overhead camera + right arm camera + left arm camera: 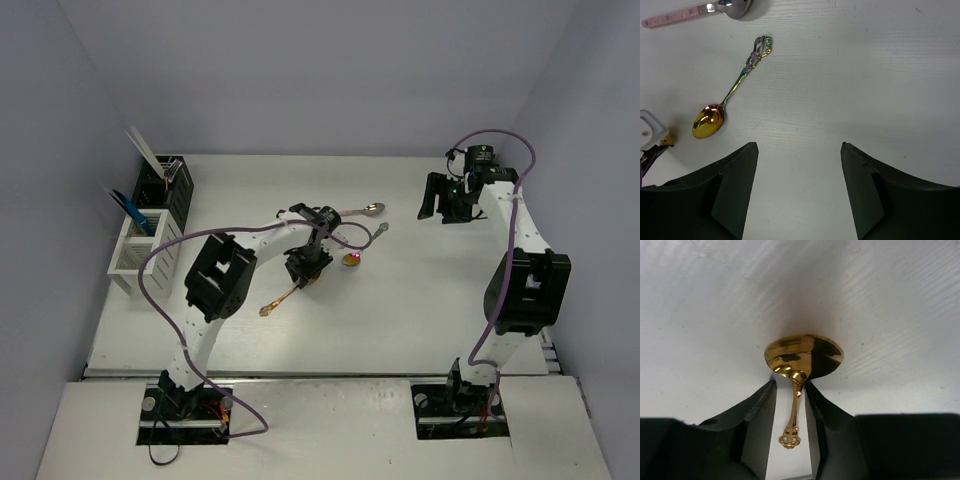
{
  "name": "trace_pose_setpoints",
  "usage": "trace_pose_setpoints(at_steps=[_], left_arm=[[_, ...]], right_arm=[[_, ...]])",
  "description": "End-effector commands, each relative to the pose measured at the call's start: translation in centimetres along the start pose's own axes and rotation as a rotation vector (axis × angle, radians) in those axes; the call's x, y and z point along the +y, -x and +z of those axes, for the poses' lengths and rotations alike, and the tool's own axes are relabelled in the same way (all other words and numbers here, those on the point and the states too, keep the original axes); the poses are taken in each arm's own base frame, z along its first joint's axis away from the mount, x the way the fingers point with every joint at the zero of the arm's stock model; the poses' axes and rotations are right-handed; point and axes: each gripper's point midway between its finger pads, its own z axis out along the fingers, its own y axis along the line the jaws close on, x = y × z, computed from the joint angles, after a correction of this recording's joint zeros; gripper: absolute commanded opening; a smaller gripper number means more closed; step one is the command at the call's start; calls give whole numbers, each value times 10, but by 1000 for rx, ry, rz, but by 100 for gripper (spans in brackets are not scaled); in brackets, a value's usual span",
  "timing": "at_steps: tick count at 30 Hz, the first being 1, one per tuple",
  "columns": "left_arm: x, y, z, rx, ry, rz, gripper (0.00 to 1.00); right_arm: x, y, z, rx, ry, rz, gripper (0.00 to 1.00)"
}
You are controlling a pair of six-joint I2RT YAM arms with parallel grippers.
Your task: Sort the eating utensils into containers
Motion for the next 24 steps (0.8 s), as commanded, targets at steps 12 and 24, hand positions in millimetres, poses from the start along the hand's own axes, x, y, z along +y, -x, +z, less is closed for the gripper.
trace_pose_setpoints(at_steps=[12, 24], left_arm=[[9, 12, -32, -178, -25, -52, 0], [55, -20, -203, -674, -6, -170, 0]], right_arm=[[11, 18, -28, -94, 26, -24, 63], [11, 19, -30, -104, 23, -40, 62]])
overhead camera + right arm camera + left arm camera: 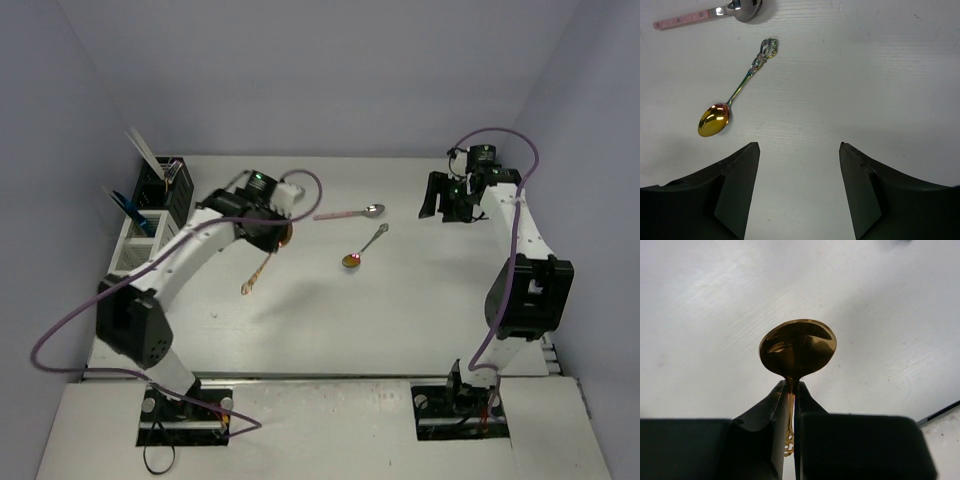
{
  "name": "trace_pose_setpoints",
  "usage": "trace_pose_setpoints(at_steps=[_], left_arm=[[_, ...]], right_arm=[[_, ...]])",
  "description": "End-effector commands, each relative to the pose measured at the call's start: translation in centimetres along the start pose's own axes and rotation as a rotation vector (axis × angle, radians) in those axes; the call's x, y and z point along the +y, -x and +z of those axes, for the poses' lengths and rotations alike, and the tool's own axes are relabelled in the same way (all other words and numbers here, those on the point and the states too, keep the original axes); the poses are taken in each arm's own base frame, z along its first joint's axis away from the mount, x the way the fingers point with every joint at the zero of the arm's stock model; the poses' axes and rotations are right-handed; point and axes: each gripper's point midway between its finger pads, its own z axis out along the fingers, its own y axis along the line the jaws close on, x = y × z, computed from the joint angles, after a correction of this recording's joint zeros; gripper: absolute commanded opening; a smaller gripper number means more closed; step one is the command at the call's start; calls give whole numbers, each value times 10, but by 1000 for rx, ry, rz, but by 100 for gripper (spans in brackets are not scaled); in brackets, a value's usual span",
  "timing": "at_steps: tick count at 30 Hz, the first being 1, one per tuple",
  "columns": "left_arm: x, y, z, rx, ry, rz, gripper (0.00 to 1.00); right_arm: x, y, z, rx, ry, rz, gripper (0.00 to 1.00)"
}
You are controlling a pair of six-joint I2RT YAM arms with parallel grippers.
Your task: Sort the eating utensils into containers
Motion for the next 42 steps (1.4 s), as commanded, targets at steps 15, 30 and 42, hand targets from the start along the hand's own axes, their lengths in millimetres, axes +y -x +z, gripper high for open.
trace_pose_setpoints(at_steps=[15, 30, 42], left_arm=[[137, -28, -261, -876, 382, -168, 0], [258, -40, -285, -1014, 652, -232, 0], [289, -62, -258, -967, 765, -238, 0]], right_arm=[[3, 13, -6, -44, 12, -46, 60], [4, 8, 0, -22, 30, -55, 59], [2, 11, 9, -2, 27, -52, 59]])
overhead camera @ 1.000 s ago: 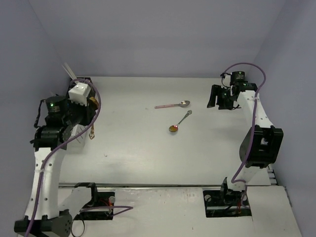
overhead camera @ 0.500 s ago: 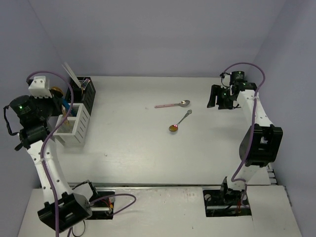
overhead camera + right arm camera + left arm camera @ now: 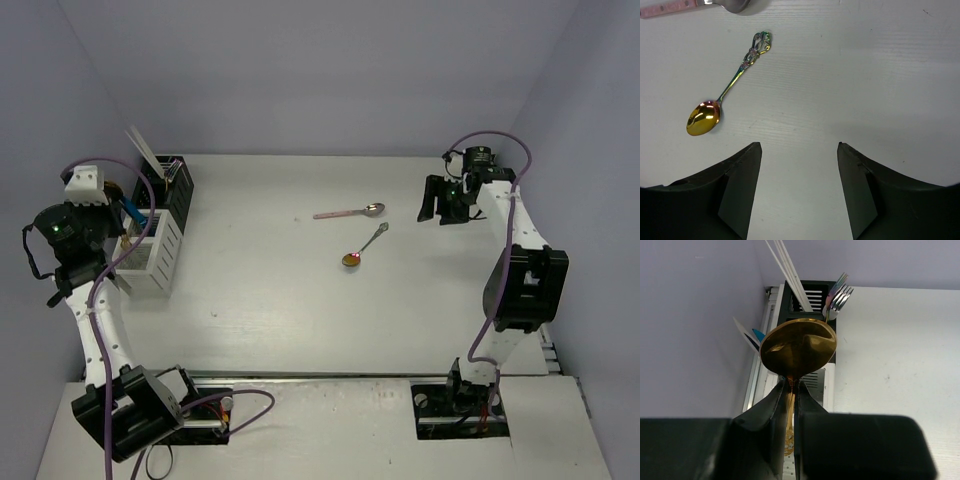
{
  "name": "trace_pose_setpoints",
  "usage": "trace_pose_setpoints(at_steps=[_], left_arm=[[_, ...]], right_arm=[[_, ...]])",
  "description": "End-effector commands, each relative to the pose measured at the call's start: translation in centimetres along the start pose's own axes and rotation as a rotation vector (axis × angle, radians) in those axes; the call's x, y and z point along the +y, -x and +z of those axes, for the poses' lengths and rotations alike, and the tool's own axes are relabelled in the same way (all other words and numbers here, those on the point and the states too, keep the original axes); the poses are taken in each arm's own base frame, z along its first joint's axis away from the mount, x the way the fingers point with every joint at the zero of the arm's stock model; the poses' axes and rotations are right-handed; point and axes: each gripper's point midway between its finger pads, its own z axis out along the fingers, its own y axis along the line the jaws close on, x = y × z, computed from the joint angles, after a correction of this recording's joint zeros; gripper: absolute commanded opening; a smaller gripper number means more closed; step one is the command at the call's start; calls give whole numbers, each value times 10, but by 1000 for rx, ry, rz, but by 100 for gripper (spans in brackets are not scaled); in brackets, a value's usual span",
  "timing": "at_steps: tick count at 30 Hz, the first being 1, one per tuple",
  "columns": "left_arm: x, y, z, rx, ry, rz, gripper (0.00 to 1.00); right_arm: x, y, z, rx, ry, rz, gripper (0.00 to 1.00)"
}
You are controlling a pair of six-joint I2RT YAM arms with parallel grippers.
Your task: Sort the eating utensils into containers
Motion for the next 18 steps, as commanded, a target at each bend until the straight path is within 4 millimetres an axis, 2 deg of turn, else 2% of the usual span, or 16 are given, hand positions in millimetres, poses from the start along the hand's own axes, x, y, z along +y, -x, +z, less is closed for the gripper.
trace_pose_setpoints(at_steps=[1, 6, 10, 14, 18], left_arm=[[17, 31, 5, -119, 61, 92, 0], [26, 11, 10, -72, 103, 88, 0], [30, -5, 14, -40, 116, 93, 0], [27, -20, 22, -23, 88, 75, 0], [18, -32, 25, -20, 39, 38, 0]], right_arm=[[7, 18, -5, -37, 23, -29, 59], [10, 21, -1, -13, 9, -38, 60], [14, 20, 1, 4, -9, -86, 64], [11, 16, 2, 17, -28, -86, 68], [8, 12, -1, 15, -48, -86, 76]])
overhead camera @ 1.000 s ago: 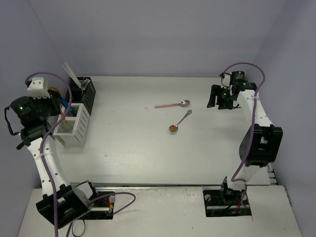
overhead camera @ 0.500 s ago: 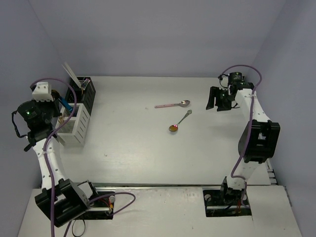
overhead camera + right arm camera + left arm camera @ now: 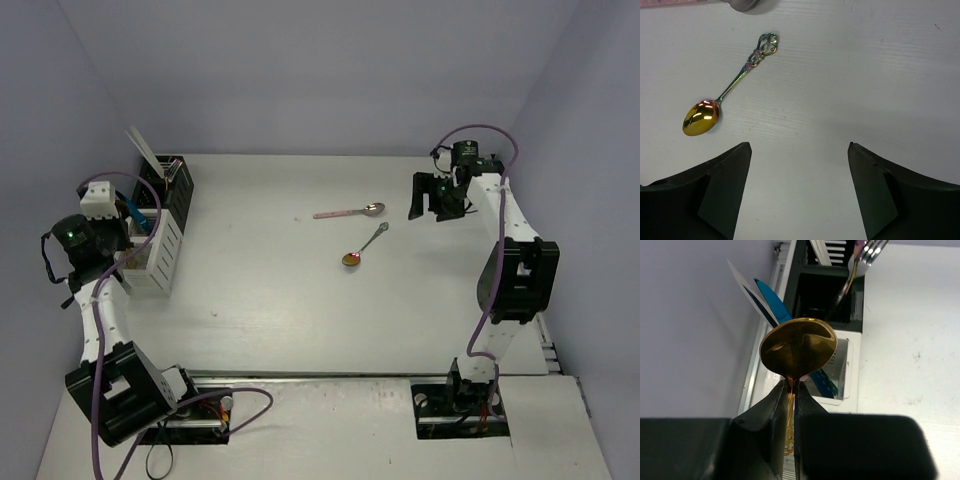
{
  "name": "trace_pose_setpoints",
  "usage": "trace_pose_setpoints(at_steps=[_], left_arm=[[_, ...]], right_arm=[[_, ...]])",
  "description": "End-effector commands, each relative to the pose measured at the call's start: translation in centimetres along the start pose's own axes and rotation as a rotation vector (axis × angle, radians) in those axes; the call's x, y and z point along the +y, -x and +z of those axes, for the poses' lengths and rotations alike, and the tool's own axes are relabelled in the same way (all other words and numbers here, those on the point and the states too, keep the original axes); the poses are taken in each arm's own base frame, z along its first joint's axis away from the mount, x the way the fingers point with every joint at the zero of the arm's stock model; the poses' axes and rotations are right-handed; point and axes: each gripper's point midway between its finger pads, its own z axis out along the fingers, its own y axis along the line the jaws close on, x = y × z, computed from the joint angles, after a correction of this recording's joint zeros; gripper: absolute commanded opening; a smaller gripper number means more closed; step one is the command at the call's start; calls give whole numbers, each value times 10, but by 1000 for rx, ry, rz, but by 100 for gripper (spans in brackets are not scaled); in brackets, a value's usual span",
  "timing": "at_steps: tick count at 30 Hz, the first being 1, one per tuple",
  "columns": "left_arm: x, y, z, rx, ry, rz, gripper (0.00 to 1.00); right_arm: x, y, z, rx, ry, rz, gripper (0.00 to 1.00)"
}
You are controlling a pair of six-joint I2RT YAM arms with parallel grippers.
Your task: Sort the eating utensils into containers
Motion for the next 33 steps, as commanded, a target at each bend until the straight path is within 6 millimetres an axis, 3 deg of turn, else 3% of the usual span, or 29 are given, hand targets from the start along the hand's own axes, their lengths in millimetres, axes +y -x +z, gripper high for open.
trace_pose_setpoints(at_steps=[1, 4, 6, 8, 10, 14, 18, 20, 23, 24, 25, 26, 29, 33], left_arm=[[-3, 35, 0, -137, -39, 36, 7], [-11, 42, -7, -142, -79, 41, 44], [-15, 58, -13, -158, -104, 50, 66], [-20, 61, -15, -111, -130, 33, 78], [-23, 60, -11, -56, -152, 12, 81], [-40, 85, -11, -28, -201, 17, 81], [-92, 97, -11, 23, -312, 122, 81], [-128, 101, -14, 47, -385, 167, 81], [-172, 91, -23, 110, -541, 153, 81], [-181, 89, -24, 118, -596, 139, 81], [-205, 85, -34, 138, -730, 125, 81], [-206, 81, -36, 156, -741, 118, 81], [-240, 69, -55, 193, -956, 54, 81], [-254, 45, -61, 246, -981, 68, 81]], right_arm=[[-4, 5, -16, -32, -39, -20, 77], [-3, 1, -21, -35, -43, -26, 79], [-3, -2, -24, -36, -44, -38, 78], [-3, -5, -29, -44, -46, -51, 77], [-4, -12, -30, -34, -52, -57, 77], [-8, -15, -40, -50, -83, -77, 77], [-8, -16, -41, -52, -80, -117, 73], [-2, -13, -40, -53, -63, -189, 68], [28, -8, -35, -45, -44, -431, 65], [29, -8, -34, -45, -46, -453, 65], [39, -6, -30, -31, -60, -637, 65], [50, -8, -26, -25, -46, -668, 65], [76, -17, -8, 29, -26, -982, 65], [104, -32, 16, 75, 85, -1294, 65]])
